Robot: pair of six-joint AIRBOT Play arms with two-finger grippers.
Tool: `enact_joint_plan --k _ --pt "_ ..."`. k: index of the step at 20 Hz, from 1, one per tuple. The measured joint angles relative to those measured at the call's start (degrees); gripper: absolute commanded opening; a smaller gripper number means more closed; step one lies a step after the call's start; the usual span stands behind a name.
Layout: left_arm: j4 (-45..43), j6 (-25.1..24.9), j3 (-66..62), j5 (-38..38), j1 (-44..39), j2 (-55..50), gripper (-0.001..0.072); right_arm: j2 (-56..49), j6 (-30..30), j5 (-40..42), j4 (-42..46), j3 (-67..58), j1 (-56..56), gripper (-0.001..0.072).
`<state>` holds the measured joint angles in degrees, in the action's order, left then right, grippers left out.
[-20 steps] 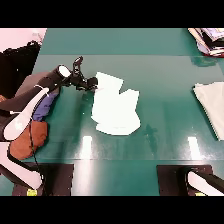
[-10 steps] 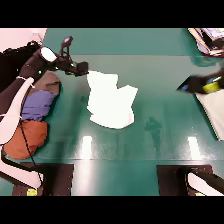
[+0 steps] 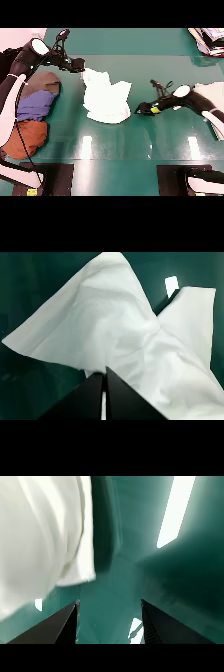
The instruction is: Fold the shirts.
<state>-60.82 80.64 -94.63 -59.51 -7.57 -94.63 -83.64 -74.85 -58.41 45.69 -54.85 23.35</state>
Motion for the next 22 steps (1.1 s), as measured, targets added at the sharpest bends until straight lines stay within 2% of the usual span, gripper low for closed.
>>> enact_joint_plan --k 1,2,3,5,8,11,16,22 --pt "-0.1 0.0 0.0 -0.2 0.0 0.1 0.0021 -2.0 0.3 0.4 -0.7 -1.3 1.0 0.0426" --pt "-0.1 0.0 0.0 -0.4 0.0 0.1 0.0021 -4.0 0.5 0.4 -1.7 -2.9 2.0 0.0389" --pt "-0.2 -0.1 0.0 -0.7 0.0 0.1 0.0021 -6.0 0.7 0.4 -2.4 -4.4 2.9 0.0232" --pt "-0.2 -0.1 0.0 -1.1 0.0 0.1 0.0020 -8.8 1.0 0.1 -2.3 -6.8 4.0 0.0016" --pt "-1.0 -0.1 -0.1 -2.0 0.0 0.9 0.0020 -10.6 1.3 -1.4 -0.9 -9.6 4.5 0.0016" --pt "-4.0 -0.1 -0.1 -2.0 0.0 4.9 0.0020 -8.2 0.4 -3.2 4.3 -13.2 2.1 0.0015" --pt "-8.4 -0.1 -0.1 0.9 0.1 19.3 0.0020 2.1 -1.5 -9.8 11.6 -24.1 -5.5 0.0015" --pt "-9.3 -0.1 -0.3 6.3 0.1 39.6 0.0020 16.1 -2.1 -13.7 13.6 -39.5 -11.9 0.0015"
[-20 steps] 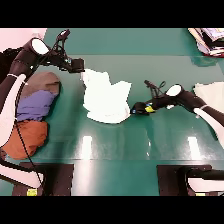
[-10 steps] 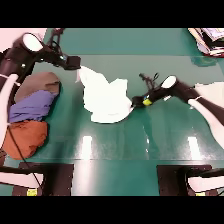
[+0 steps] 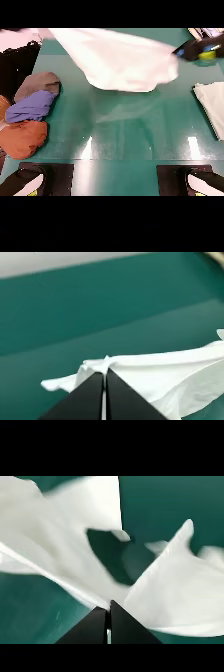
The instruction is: Fold the shirts.
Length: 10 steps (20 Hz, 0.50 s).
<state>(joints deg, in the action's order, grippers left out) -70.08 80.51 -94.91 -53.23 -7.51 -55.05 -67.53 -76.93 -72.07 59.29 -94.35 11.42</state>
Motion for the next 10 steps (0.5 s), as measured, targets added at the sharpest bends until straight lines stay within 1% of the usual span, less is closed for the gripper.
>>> enact_joint_plan --k 4,7,10 --pt "0.3 0.0 -5.0 3.1 0.0 8.5 0.0020 7.6 -0.1 -0.9 0.1 -8.4 -2.3 0.0015" --pt "1.8 0.0 -12.0 3.5 0.0 10.6 0.0020 11.6 -0.1 -1.0 0.4 -13.2 -3.3 0.0015" --pt "2.6 -1.1 -16.6 3.5 0.0 10.9 0.0020 13.0 -1.2 -1.2 1.8 -17.4 -3.6 0.0015"
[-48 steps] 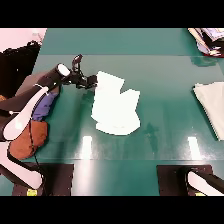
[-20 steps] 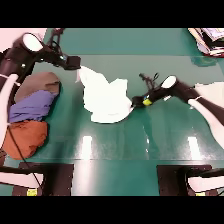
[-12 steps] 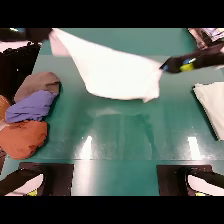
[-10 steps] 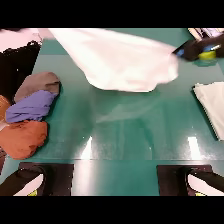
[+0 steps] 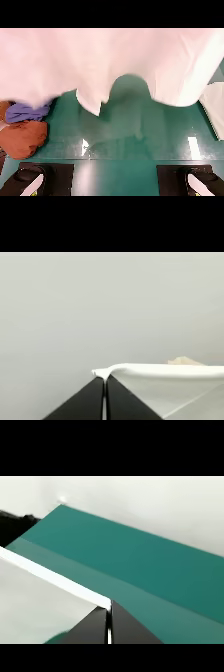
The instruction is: Fold the shirts.
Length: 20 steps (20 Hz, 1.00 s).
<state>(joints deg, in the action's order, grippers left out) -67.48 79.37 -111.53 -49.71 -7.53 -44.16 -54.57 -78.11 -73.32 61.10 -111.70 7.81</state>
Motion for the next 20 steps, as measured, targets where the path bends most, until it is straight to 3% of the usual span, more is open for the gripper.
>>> enact_joint_plan --k 4,11,20 --pt "-2.8 -1.3 -2.2 -3.2 0.0 -4.9 0.0020 -4.0 -3.5 -3.2 3.3 -4.4 -0.2 0.0015" --pt "-7.7 0.6 -2.9 -12.1 0.0 -30.3 0.0021 -20.8 -5.8 -8.0 5.2 5.1 -0.2 0.0015" --pt "-7.1 1.6 -3.0 -15.4 0.0 -61.3 0.0022 -41.9 -3.1 0.8 5.1 14.7 0.1 0.0015"
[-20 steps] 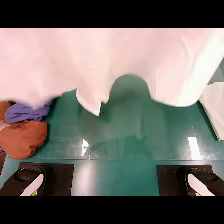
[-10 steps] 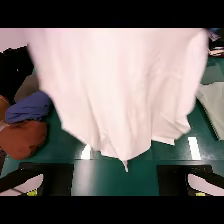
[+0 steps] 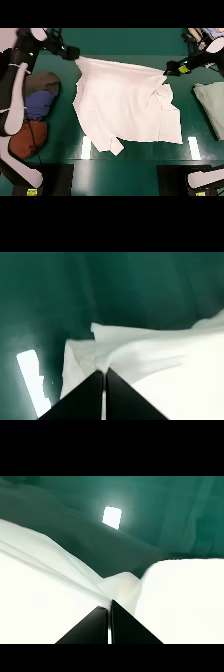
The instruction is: Fold the shirts.
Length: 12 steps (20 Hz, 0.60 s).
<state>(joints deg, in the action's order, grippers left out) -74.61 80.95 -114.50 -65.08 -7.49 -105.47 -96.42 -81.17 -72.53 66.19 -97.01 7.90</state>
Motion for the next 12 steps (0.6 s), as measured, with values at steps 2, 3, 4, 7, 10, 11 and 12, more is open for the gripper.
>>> enact_joint_plan --k 2,3,4,7,10,11,12 --pt "0.1 0.1 0.0 0.6 0.0 -3.0 0.0220 -2.7 0.2 1.2 -0.2 -0.6 0.4 0.0016" --pt "0.0 0.2 0.0 0.8 0.0 -4.0 0.0492 -3.7 0.2 1.5 -0.3 -1.1 0.6 0.0019" --pt "-0.1 0.6 -0.1 0.8 0.1 -4.7 0.0575 -4.8 0.2 1.8 -0.2 -1.9 0.9 0.0122" --pt "-0.1 1.6 -0.4 -0.3 0.1 -5.4 0.0546 -6.6 0.3 1.9 -0.5 -4.7 1.8 0.0388" --pt "-0.7 2.0 -0.9 -5.6 1.6 -3.6 0.0547 -6.7 0.6 -2.0 -0.5 -8.2 1.2 0.0387" --pt "-0.8 2.2 -0.6 -7.8 2.4 -2.5 0.0547 -6.1 0.8 -4.1 -0.3 -8.8 0.8 0.0386" --pt "-0.8 2.4 0.4 -9.9 3.2 -0.9 0.0546 -5.2 1.1 -5.7 -0.3 -9.3 0.2 0.0386"
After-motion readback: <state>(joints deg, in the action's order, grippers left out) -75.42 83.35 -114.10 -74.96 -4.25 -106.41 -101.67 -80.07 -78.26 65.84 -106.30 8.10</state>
